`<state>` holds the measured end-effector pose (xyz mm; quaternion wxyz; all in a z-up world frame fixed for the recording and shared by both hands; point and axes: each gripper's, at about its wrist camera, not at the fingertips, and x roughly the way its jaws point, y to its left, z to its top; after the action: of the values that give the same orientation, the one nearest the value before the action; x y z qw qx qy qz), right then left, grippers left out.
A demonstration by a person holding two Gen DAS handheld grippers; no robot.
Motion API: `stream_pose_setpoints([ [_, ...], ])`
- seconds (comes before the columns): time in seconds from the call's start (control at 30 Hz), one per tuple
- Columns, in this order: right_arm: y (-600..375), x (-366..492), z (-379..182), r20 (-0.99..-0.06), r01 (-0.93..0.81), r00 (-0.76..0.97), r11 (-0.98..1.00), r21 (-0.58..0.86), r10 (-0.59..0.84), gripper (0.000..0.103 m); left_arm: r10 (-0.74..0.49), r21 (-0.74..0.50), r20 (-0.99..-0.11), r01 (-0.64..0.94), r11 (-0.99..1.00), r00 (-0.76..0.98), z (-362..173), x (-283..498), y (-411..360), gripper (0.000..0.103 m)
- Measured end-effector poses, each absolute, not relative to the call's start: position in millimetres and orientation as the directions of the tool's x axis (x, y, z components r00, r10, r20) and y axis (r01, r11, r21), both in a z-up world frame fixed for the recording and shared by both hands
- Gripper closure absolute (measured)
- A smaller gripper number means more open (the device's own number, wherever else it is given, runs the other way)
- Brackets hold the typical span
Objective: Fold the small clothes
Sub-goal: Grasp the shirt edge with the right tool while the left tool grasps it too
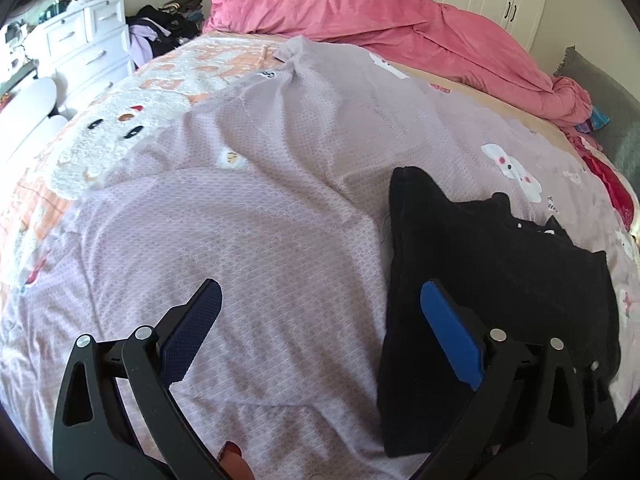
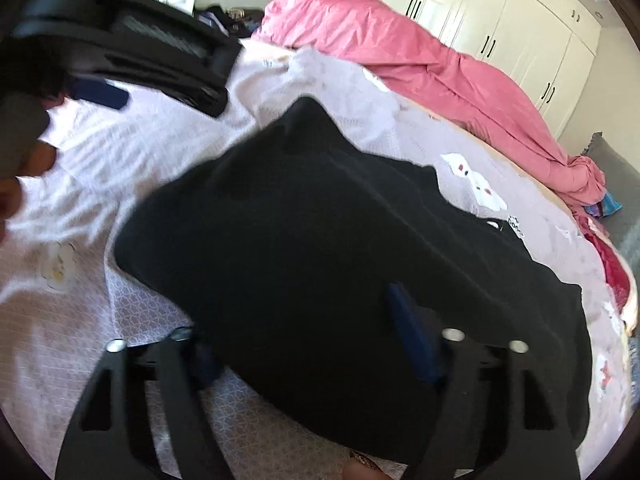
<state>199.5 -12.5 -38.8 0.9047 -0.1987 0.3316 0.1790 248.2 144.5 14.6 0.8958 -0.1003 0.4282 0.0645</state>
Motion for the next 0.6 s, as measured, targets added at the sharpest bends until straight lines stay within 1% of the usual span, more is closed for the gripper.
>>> stream_pose_setpoints([
  [0.03,-15.6,197.6,-35.1,-0.657,-0.462,0.721,0.858,-0.223,0.218,0.060,0.008,-0.144,-0.786,-0.196,0.970,0.618,13.6,252.6,143.9,0.010],
  [0.1,-21.6,194.9,-29.1,-0.636,-0.461,0.731,0.866,-0.196,0.245,0.068,-0.041,-0.191,-0.797,-0.186,0.964,0.603,11.2,261.0,142.1,0.010],
  [0.2,-35.2,194.0,-21.0,-0.618,-0.456,0.731,0.881,-0.124,0.291,0.072,-0.132,-0.279,-0.802,-0.169,0.945,0.583,8.5,272.9,137.9,0.010],
  [0.23,-40.8,194.4,-18.9,-0.613,-0.456,0.727,0.885,-0.094,0.309,0.074,-0.185,-0.330,-0.799,-0.159,0.931,0.572,7.3,277.6,136.0,0.010],
  [0.3,-50.3,193.5,-14.8,-0.598,-0.450,0.729,0.891,-0.053,0.333,0.075,-0.254,-0.394,-0.787,-0.143,0.908,0.562,7.4,284.1,130.7,0.010],
  [0.43,-66.5,193.6,-8.3,-0.572,-0.434,0.737,0.901,0.007,0.360,0.077,-0.327,-0.455,-0.775,-0.118,0.883,0.540,6.2,295.2,118.4,0.010],
  [0.6,-87.9,188.5,-0.8,-0.541,-0.412,0.751,0.909,0.065,0.379,0.084,-0.411,-0.524,-0.756,-0.095,0.846,0.509,3.4,303.1,100.1,0.010],
])
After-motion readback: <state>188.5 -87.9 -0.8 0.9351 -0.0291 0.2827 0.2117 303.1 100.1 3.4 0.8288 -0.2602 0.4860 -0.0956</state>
